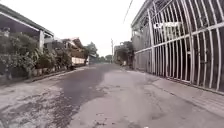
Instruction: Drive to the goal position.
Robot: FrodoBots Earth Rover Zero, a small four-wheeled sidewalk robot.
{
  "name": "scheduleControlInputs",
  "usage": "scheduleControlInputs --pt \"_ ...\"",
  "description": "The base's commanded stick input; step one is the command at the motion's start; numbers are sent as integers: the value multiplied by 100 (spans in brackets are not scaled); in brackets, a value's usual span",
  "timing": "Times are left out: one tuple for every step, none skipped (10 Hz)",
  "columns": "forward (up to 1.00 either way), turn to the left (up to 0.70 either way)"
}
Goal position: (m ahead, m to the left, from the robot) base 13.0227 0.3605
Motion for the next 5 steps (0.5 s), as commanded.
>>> scheduleControlInputs --pt "70 0" --pt "70 0" --pt "70 0" --pt "70 0" --pt "70 0"
